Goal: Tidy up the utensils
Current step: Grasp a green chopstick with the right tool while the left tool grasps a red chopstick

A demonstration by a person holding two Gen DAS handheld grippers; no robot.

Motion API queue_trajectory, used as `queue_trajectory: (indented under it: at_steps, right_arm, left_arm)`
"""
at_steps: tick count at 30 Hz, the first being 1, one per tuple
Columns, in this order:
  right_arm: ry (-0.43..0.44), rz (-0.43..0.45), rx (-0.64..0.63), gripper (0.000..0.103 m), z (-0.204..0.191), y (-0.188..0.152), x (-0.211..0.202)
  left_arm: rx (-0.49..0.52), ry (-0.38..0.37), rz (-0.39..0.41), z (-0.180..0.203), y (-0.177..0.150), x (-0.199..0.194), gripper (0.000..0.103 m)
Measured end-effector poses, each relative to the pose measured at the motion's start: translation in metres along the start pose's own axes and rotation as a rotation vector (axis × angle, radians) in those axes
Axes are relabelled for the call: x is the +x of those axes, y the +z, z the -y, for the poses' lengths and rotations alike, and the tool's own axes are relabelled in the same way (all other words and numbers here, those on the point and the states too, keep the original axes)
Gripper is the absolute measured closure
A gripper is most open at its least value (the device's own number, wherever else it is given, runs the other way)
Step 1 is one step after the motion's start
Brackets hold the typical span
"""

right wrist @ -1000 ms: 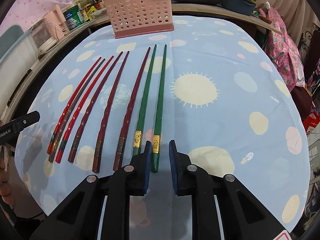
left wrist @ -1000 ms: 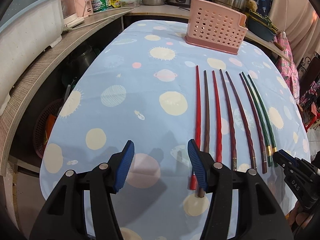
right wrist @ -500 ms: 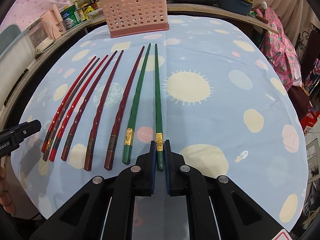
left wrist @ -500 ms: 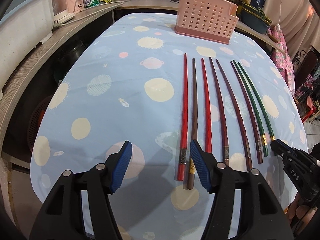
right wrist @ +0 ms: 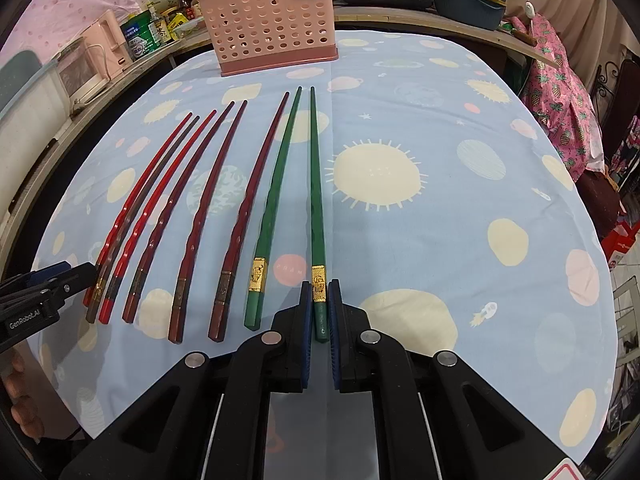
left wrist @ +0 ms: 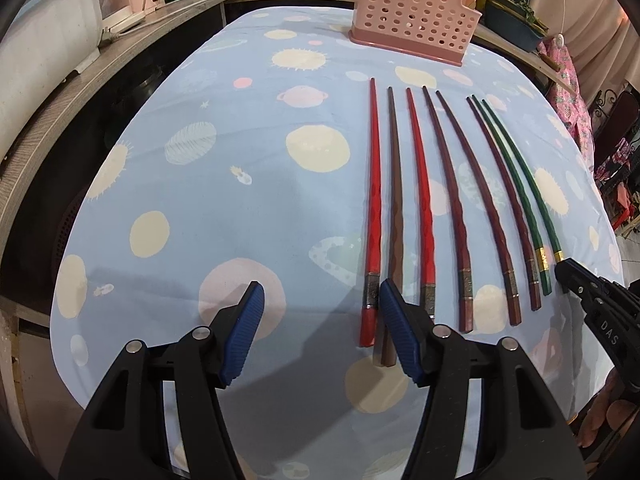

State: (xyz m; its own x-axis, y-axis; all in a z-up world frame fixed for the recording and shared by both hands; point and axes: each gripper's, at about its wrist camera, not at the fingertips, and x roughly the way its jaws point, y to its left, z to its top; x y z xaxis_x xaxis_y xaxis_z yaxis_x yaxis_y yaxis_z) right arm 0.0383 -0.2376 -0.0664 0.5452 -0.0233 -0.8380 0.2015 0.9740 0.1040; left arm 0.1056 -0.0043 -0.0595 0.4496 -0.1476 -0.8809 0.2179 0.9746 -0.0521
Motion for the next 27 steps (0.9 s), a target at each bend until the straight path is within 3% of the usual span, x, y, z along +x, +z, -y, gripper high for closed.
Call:
queue_trajectory:
  at_steps: [6,12,14,27]
  right_arm:
    - [0.0,0.0,0.0,0.096,0.0,0.0,0.0]
    - [0.0,0.0,0.0,0.096,0.0,0.0,0.0]
    - [0.001,-0.001,0.0,0.096,0.0,0.0,0.0]
    - [0.005,0.028,0.029,0.096,0.01,0.006,-0.012]
  left_arm:
    - [0.002,0.011,0.005,-0.002,-0.001,-0.001,0.052]
    - [-0.016,0.017,0.002,-0.009,0.0,-0.002,0.075]
    - [-0.024,0.018,0.0,-0.012,0.001,-0.002,0.088]
    - [-0.061,0.003,0.022,-0.025,0.011,-0.016,0.095]
